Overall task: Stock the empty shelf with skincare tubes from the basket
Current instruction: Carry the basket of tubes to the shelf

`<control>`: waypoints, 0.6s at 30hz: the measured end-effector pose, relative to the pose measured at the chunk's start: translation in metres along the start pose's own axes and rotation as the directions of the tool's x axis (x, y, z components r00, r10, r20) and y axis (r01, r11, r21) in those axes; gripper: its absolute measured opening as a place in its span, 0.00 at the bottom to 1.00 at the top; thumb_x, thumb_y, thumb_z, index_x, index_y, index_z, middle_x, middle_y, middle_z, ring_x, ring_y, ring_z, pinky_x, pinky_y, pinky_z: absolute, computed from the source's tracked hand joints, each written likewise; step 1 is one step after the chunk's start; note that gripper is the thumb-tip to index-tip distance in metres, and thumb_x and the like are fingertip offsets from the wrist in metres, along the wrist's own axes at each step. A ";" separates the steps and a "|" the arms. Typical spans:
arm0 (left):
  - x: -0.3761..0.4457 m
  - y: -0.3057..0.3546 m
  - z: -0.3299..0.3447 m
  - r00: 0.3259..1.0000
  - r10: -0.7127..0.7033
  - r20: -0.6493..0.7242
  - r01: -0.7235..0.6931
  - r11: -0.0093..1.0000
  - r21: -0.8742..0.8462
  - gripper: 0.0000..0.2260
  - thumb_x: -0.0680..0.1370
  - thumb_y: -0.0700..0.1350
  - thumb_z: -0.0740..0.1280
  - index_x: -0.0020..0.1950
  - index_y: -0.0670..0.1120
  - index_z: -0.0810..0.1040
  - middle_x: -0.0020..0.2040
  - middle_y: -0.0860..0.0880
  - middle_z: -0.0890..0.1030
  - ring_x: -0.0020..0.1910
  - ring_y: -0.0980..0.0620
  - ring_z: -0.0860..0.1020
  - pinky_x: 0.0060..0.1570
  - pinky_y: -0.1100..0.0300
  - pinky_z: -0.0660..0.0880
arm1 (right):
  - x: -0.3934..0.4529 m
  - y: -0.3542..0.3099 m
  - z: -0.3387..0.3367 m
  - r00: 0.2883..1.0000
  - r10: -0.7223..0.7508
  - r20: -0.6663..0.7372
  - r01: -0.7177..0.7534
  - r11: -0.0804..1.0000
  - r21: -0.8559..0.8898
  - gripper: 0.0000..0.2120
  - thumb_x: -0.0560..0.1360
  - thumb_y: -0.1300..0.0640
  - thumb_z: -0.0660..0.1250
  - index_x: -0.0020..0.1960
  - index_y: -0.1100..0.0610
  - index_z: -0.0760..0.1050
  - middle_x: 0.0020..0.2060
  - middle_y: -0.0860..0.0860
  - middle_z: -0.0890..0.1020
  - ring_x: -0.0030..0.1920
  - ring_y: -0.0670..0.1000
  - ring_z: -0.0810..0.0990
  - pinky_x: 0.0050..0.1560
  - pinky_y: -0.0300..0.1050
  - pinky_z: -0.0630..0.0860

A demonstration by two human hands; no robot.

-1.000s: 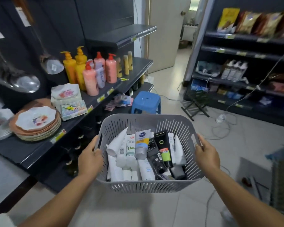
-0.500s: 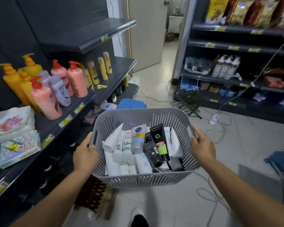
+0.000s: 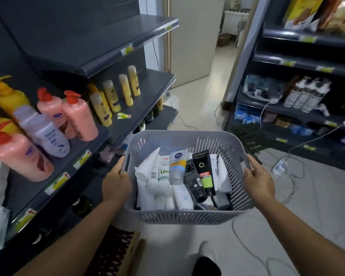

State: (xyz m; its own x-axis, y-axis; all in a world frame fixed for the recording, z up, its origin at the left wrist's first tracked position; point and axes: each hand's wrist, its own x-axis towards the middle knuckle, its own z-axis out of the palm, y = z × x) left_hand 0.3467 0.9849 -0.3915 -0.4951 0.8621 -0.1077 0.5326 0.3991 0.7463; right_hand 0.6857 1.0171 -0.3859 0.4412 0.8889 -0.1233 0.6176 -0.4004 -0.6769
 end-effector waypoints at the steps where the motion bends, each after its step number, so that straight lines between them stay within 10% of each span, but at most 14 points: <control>1: 0.011 0.003 0.007 1.000 -0.001 0.002 0.001 1.000 0.009 0.24 0.79 0.38 0.57 0.74 0.52 0.66 0.67 0.45 0.75 0.59 0.41 0.76 0.59 0.47 0.74 | 0.017 -0.003 0.005 1.000 -0.019 0.016 0.019 1.000 -0.001 0.21 0.81 0.55 0.55 0.71 0.39 0.66 0.51 0.55 0.81 0.40 0.56 0.78 0.38 0.45 0.71; 11: 0.078 0.042 0.069 0.954 -0.242 -0.177 0.233 0.970 -0.073 0.23 0.79 0.38 0.58 0.73 0.54 0.68 0.59 0.43 0.80 0.49 0.42 0.79 0.50 0.54 0.75 | 0.186 -0.063 0.053 0.950 -0.186 0.252 0.201 0.979 -0.032 0.21 0.81 0.57 0.56 0.72 0.43 0.67 0.66 0.54 0.76 0.62 0.60 0.76 0.58 0.51 0.72; 18: 0.113 0.044 0.097 0.874 -0.381 -0.301 0.362 0.925 -0.120 0.23 0.80 0.37 0.57 0.75 0.50 0.65 0.47 0.48 0.76 0.31 0.59 0.69 0.42 0.59 0.67 | 0.272 -0.108 0.127 0.862 -0.299 0.409 0.355 0.933 -0.065 0.22 0.81 0.57 0.55 0.72 0.42 0.65 0.56 0.59 0.82 0.47 0.58 0.79 0.46 0.48 0.74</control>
State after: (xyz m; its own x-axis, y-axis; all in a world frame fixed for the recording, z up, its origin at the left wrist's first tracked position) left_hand 0.3811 1.1305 -0.4347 -0.8425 0.5075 -0.1808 0.2308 0.6432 0.7301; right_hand 0.6566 1.3303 -0.4382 -0.0705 0.9772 -0.2001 0.7751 -0.0726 -0.6276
